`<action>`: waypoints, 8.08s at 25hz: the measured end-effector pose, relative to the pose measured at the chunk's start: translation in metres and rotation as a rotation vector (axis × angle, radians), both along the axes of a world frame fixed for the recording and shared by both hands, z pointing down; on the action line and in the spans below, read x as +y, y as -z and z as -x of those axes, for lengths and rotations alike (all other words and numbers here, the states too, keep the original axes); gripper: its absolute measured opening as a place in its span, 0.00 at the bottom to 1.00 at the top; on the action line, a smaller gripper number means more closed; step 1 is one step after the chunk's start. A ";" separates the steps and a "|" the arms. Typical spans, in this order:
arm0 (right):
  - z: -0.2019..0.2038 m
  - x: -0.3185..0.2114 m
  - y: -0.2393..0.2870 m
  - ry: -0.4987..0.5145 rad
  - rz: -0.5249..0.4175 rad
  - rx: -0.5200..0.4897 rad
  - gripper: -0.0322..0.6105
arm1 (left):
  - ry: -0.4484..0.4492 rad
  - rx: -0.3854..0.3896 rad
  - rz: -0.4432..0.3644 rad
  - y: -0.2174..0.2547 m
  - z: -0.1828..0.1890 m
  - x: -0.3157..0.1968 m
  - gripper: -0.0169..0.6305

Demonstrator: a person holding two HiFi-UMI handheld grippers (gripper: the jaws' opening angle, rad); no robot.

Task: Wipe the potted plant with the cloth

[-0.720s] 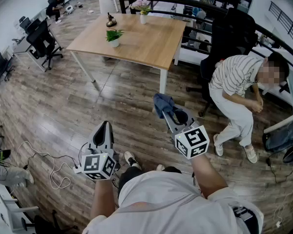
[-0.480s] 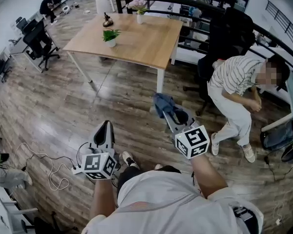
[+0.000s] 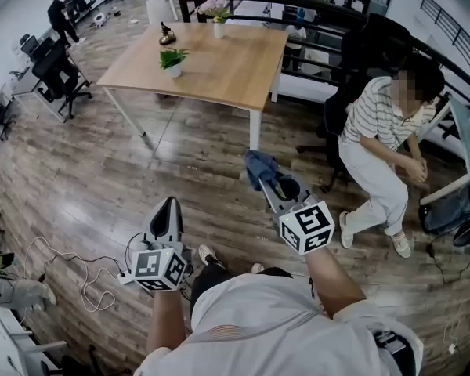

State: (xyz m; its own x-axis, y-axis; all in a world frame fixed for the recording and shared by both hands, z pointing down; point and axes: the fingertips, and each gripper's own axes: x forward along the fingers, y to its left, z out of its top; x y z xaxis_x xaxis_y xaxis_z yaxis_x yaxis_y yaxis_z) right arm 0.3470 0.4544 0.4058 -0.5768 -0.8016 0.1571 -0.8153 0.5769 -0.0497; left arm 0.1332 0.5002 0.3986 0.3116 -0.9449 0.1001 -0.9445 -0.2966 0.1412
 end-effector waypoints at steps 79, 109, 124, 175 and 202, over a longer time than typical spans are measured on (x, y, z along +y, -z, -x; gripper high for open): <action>0.262 -0.724 -0.055 -0.240 0.234 0.100 0.27 | -0.329 0.110 0.188 -0.070 0.252 -0.785 0.05; 0.302 -0.776 -0.084 0.067 0.341 0.046 0.27 | -0.400 0.779 0.898 -0.259 0.180 -0.782 0.22; 0.350 -0.845 -0.136 0.104 0.362 0.202 0.27 | -0.348 0.841 0.913 -0.262 0.181 -0.783 0.20; 0.318 -0.712 -0.105 0.172 0.605 -0.626 0.27 | -0.339 0.806 0.880 -0.262 0.182 -0.786 0.20; 0.178 -0.749 -0.064 -0.367 0.272 -0.035 0.27 | -0.177 0.275 0.272 -0.094 0.254 -0.832 0.12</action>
State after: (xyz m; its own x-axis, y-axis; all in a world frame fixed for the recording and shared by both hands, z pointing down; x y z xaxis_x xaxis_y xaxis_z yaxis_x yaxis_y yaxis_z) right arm 0.1690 -0.2946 0.4697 -0.2708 -0.8862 0.3759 -0.9585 0.2121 -0.1905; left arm -0.1210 -0.3317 0.4928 0.5167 -0.8251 0.2287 -0.7985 -0.3680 0.4765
